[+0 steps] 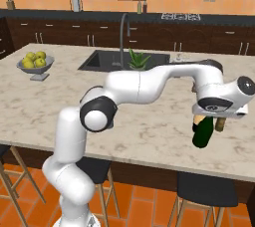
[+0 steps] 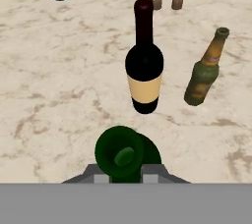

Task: Move the plastic bottles in the middle to the plastics group, and the glass bottles in the middle to the glass group.

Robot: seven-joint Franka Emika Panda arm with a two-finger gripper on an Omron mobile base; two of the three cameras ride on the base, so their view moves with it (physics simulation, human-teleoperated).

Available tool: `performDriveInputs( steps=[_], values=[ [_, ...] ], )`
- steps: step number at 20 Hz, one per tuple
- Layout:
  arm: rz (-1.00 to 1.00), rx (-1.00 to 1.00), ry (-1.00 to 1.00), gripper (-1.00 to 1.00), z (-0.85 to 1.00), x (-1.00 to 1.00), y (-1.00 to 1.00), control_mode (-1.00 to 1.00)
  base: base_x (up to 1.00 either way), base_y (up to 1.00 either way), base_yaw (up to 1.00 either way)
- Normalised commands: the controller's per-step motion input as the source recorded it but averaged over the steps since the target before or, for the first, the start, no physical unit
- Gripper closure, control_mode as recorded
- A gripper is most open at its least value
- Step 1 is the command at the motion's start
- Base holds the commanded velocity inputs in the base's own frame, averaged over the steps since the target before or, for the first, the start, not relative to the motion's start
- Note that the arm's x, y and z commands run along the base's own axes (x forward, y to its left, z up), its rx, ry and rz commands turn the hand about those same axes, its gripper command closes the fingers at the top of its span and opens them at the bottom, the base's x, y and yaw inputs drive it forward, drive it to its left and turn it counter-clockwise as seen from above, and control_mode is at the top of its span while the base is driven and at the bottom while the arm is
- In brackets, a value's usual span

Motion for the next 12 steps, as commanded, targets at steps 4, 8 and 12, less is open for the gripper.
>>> performDriveInputs(
  steps=[4,8,12],
  values=[
    [0.00,0.00,-0.01,1.00,-0.10,0.15,0.00,-1.00,0.00,0.00,0.00],
    [0.00,0.00,-0.03,1.00,0.00,0.19,0.00,-1.00,0.00,0.00,0.00],
    [0.00,0.00,0.00,1.00,0.00,0.07,0.00,-1.00,0.00,0.00,0.00]
  ],
)
